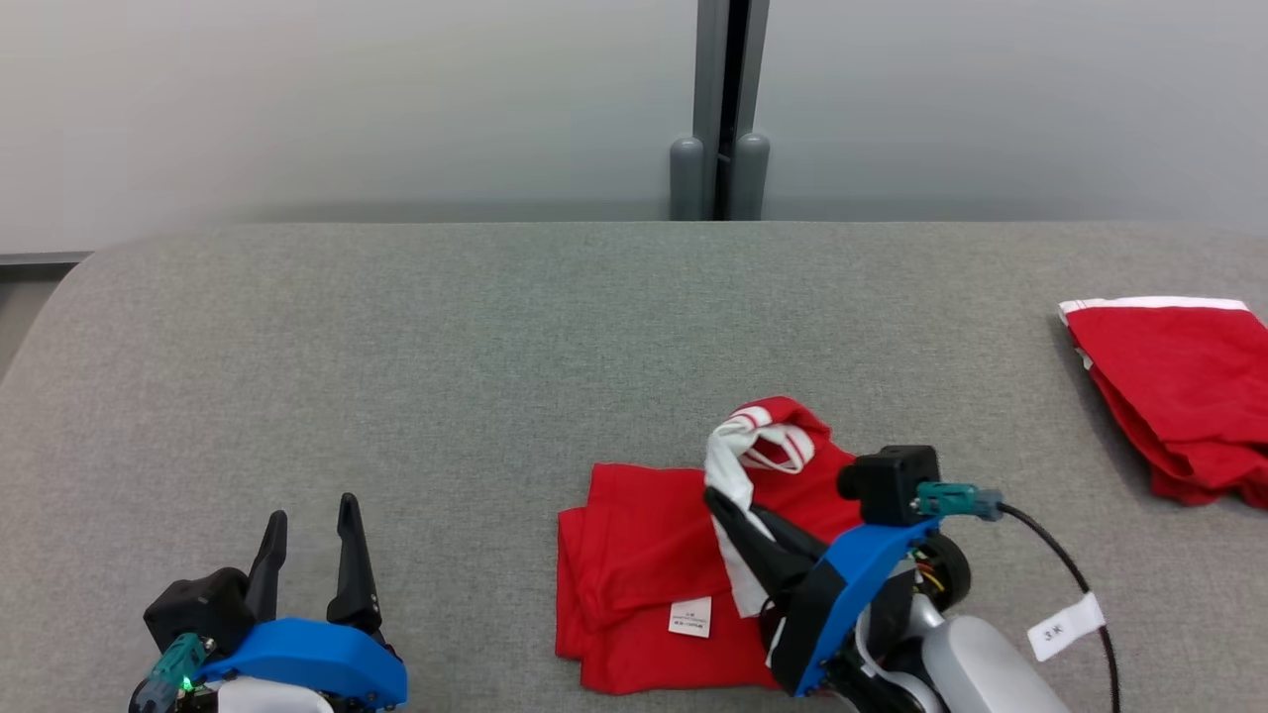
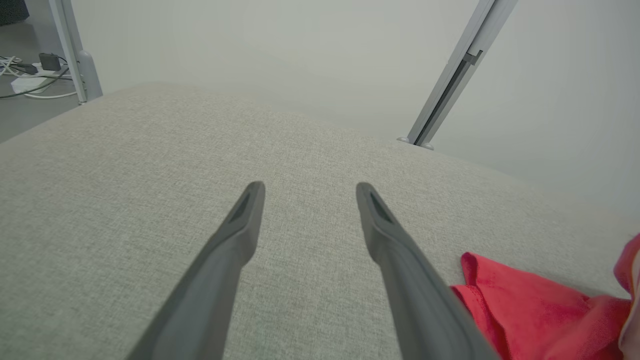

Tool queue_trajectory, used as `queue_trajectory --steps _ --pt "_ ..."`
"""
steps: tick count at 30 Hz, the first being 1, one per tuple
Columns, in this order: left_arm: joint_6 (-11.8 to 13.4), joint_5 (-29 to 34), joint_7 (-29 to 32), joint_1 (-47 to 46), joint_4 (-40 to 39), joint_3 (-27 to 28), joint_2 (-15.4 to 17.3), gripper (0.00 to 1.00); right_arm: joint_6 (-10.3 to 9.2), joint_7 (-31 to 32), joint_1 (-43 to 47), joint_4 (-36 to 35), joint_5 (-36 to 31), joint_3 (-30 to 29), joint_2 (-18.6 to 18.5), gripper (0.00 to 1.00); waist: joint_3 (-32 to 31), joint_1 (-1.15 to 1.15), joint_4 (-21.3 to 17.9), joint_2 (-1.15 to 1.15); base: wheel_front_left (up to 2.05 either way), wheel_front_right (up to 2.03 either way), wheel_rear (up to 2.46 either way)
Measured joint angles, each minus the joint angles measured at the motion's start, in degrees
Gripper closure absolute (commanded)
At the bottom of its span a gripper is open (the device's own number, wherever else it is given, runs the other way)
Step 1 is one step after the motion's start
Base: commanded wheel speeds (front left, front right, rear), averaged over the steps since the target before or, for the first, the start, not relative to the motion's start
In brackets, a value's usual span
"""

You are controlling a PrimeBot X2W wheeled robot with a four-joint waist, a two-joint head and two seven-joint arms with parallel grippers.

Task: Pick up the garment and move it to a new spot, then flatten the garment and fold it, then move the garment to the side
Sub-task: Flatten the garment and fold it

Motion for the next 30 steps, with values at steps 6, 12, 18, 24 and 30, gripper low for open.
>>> queue_trajectory --steps 6,12,18,24,30 --pt "-0.1 -0.2 -0.1 -0.4 0.4 -0.2 -0.5 0.0 0.0 -3.0 -5.5 8.2 3.9 8.0 0.2 1.0 0.2 0.0 2.0 0.0 0.0 0.0 0.0" --pt "-0.2 -0.2 -0.3 -0.5 1.0 -0.5 -1.2 0.0 0.0 -5.4 -9.7 15.5 6.7 13.9 0.1 0.0 0.3 0.0 3.2 0.0 0.0 0.0 0.0" --pt "-0.3 -0.3 -0.6 -0.5 1.5 -0.6 -1.4 0.0 0.0 -9.8 -12.3 16.8 10.7 18.0 0.2 0.0 0.2 0.0 3.1 0.0 0.0 0.0 0.0" --pt "-1.1 0.2 -0.8 -0.6 1.7 -1.8 -1.6 0.0 0.0 -15.8 -13.9 19.5 6.8 15.6 0.2 0.0 -0.3 0.0 1.9 0.0 0.0 0.0 0.0" --pt "-1.9 1.2 -0.8 -1.3 1.7 -3.8 -2.2 0.0 0.0 -22.0 -12.9 21.6 -1.4 7.3 0.1 0.0 -1.3 0.0 0.6 0.0 0.0 0.0 0.0"
